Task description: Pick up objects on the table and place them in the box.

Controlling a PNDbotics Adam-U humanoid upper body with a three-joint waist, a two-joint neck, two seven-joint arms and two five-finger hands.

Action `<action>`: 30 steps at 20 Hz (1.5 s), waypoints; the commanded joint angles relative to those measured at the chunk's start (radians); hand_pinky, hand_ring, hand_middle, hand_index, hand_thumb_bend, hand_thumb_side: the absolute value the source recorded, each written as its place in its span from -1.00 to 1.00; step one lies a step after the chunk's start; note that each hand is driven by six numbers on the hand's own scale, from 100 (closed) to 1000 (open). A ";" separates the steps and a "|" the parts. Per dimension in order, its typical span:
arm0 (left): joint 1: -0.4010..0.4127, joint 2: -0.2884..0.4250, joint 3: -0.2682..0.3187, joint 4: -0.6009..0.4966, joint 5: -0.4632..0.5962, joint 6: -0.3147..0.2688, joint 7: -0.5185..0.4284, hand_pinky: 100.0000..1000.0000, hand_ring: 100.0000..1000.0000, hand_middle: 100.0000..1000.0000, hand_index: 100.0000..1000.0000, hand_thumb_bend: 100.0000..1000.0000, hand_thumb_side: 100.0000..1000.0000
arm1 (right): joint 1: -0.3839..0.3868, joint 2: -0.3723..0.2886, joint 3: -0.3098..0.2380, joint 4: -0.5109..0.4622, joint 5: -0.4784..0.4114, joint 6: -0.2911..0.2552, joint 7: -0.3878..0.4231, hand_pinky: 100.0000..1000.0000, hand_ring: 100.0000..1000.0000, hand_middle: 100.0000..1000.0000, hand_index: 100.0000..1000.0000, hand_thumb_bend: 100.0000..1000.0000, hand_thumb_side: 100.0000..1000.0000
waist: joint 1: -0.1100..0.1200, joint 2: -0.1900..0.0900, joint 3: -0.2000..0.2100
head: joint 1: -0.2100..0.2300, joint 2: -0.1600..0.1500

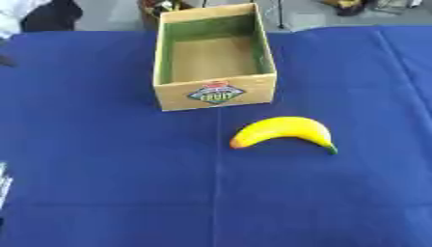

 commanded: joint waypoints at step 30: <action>-0.007 0.034 -0.007 -0.018 0.012 -0.002 -0.023 -0.17 0.12 0.30 0.56 -1.00 1.00 | -0.109 -0.604 0.054 -0.019 0.098 0.299 0.213 0.41 0.40 0.30 0.60 -0.71 0.98 | -0.014 -0.026 -0.005 | -0.026 -0.009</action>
